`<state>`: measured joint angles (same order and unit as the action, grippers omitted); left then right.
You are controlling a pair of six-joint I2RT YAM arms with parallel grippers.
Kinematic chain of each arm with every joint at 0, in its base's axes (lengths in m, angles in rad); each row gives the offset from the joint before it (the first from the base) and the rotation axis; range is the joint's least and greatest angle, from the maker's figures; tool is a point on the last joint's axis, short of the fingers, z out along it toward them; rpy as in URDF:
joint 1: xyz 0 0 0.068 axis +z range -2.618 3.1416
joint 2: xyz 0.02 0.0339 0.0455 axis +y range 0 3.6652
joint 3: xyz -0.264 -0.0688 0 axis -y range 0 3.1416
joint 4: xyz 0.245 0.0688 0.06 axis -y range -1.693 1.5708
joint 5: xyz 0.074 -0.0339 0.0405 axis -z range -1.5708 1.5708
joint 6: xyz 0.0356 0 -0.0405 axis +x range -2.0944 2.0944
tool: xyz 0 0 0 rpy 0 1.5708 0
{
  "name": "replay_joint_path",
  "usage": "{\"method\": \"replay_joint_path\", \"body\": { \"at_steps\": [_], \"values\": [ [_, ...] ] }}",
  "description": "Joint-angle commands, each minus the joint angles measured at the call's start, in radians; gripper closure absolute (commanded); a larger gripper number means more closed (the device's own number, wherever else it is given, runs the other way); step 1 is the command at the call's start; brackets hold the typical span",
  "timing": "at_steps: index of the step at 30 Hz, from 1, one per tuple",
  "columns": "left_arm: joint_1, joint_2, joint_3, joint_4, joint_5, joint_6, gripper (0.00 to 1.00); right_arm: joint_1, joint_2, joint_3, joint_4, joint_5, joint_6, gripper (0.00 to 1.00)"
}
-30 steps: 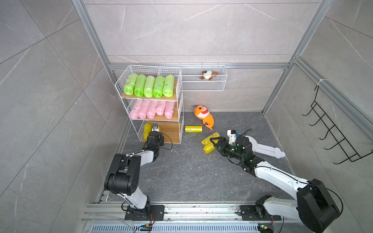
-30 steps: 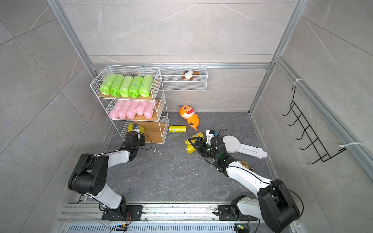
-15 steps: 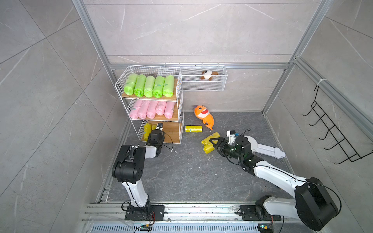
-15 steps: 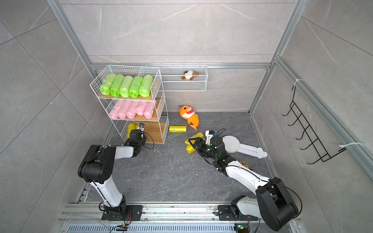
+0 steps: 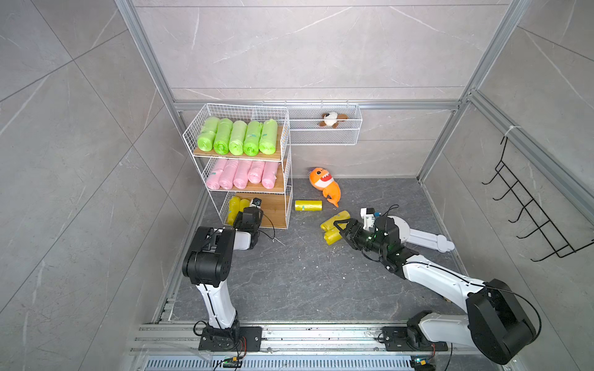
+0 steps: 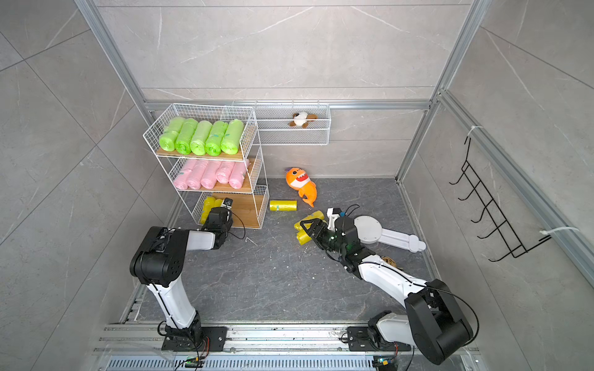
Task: Sort the rolls of trash bags by color and place them on the shelf
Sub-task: Place the roll of trash bags on the shelf.
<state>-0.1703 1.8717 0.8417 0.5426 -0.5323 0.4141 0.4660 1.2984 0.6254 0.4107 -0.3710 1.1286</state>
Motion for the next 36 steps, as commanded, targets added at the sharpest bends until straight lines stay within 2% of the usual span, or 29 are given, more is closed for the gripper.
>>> {"method": "replay_joint_path", "body": {
  "at_steps": [1,10,18,27,32,36],
  "values": [
    [0.000,0.007,0.038,0.049,-0.056,0.042,0.43,-0.003,0.007,-0.012,0.029,-0.013,-0.012,0.24],
    [-0.011,-0.023,0.028,0.062,-0.057,0.017,0.42,-0.003,-0.003,-0.008,-0.004,-0.010,-0.036,0.24],
    [-0.084,-0.157,-0.047,0.017,-0.043,-0.070,0.33,-0.021,0.023,0.048,-0.205,0.044,-0.145,0.23],
    [-0.203,-0.401,-0.177,-0.113,-0.056,-0.265,0.27,-0.116,0.167,0.150,-0.377,0.034,-0.262,0.21],
    [-0.264,-0.573,-0.249,-0.172,0.002,-0.410,0.27,-0.161,0.265,0.223,-0.452,0.075,-0.284,0.20],
    [-0.275,-0.710,-0.313,-0.179,0.098,-0.550,0.27,-0.168,0.320,0.262,-0.467,0.106,-0.275,0.20]
  ]
}}
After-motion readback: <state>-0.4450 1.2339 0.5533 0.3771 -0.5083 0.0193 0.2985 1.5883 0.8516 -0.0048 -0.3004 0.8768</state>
